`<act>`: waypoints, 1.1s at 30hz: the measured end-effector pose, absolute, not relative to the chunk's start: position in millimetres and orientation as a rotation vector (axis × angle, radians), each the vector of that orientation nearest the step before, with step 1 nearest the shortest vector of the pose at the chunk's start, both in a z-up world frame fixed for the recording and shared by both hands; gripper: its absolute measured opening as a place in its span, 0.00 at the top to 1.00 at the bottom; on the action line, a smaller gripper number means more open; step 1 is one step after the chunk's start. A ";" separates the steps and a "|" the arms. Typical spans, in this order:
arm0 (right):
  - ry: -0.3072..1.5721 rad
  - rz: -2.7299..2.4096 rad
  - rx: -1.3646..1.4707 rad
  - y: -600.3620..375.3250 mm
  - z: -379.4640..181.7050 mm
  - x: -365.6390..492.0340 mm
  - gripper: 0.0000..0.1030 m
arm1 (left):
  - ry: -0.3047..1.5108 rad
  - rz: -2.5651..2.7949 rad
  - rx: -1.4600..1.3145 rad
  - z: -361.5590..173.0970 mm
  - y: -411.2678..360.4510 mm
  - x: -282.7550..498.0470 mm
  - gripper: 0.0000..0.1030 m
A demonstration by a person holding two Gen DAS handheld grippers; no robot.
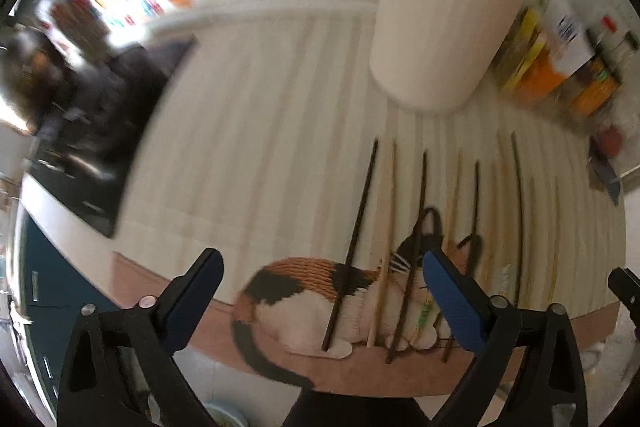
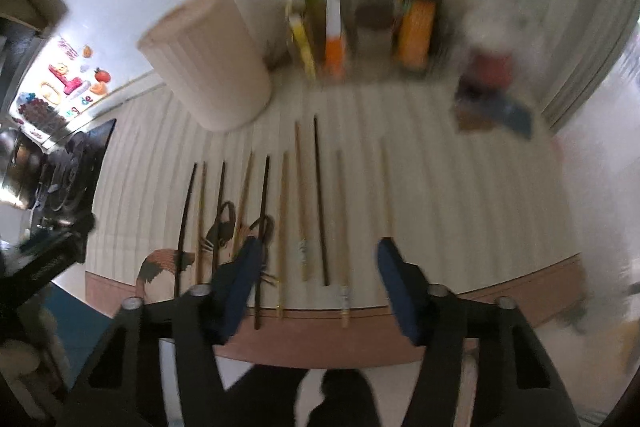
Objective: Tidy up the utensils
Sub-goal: 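Lower both tools and grasp a dark chopstick with each gripper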
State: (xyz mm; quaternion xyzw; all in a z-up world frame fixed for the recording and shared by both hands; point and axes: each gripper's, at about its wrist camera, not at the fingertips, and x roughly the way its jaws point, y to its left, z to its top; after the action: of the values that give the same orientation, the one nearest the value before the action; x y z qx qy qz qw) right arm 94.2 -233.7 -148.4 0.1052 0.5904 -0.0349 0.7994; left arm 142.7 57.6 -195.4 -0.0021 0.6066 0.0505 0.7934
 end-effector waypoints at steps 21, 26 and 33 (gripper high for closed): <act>1.541 -0.041 0.359 -171.8 -299.4 193.3 0.63 | 1.495 -0.061 0.075 -305.1 50.8 172.4 0.96; 1.596 -0.077 0.294 -150.2 -318.3 202.8 0.63 | 1.500 -0.035 0.043 -301.6 78.7 171.0 0.96; 1.669 -0.108 0.189 -127.6 -340.6 202.1 0.75 | 1.524 -0.050 -0.015 -285.6 122.3 172.3 0.96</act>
State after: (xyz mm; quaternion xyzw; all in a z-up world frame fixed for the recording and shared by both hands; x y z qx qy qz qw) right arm 202.1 -127.6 -340.6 0.0839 0.7396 -0.0478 0.6661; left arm 172.3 122.3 -285.6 -0.0068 0.6903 -0.0226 0.7231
